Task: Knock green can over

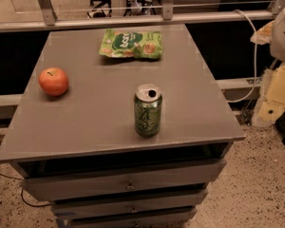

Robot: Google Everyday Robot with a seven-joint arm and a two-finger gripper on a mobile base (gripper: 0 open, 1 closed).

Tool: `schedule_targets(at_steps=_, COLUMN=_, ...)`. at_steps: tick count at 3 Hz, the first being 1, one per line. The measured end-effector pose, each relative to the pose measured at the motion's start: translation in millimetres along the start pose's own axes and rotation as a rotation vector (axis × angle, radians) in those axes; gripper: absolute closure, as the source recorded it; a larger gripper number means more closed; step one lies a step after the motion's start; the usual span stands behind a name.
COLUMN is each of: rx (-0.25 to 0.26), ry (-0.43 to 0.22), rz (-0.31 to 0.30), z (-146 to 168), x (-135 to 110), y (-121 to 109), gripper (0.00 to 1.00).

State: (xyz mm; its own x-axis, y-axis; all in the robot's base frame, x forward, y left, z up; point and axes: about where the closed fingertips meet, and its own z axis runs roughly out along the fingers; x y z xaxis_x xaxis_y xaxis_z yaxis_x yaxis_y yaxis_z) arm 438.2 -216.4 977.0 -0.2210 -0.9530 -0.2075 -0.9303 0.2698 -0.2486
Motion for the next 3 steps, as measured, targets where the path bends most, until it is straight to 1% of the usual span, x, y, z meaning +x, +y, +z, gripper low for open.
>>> schedule_targets(at_steps=1, rx=0.009, ry=-0.011, rz=0.002, z=1.5, x=-1.5, y=-1.9, gripper=0.0)
schedule_targets(at_steps=2, rx=-0.024, ry=-0.101, rz=0.032, z=25.7, x=-12.7, y=3.8, gripper=0.0)
schedule_targets(at_steps=3, rx=-0.104, ry=-0.302, rz=0.085, z=78.7, x=-47.0, y=10.7, gripper=0.0)
